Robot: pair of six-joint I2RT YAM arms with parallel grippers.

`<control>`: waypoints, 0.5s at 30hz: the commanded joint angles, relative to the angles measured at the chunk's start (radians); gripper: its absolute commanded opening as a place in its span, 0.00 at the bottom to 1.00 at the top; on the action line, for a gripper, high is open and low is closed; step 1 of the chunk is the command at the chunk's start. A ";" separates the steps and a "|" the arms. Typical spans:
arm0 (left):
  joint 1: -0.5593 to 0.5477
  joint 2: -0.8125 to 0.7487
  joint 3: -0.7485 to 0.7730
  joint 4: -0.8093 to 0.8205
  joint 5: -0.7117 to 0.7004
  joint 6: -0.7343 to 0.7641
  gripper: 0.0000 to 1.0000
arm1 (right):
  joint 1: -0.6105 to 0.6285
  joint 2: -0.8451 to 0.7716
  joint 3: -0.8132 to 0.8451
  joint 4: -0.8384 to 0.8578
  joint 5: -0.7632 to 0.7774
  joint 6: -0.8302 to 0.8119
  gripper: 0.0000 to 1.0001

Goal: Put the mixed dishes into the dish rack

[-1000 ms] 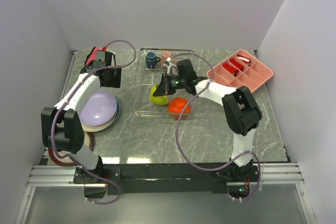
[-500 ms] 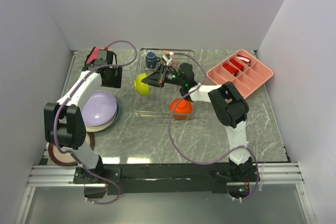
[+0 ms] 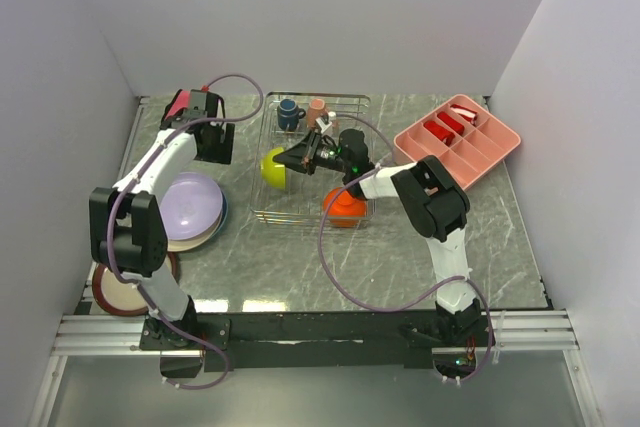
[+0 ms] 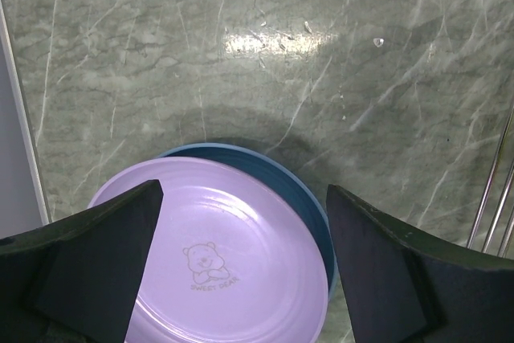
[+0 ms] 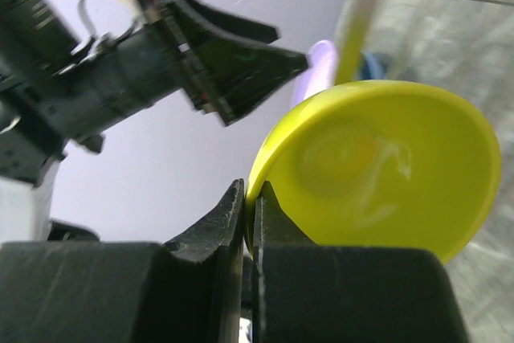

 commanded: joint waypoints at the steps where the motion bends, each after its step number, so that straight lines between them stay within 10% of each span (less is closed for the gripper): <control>1: -0.006 0.000 0.039 0.013 -0.008 -0.002 0.90 | -0.002 -0.071 -0.021 0.001 0.077 -0.017 0.00; 15: -0.014 -0.009 0.026 0.022 0.007 -0.011 0.90 | -0.011 -0.077 -0.076 -0.173 0.124 -0.081 0.06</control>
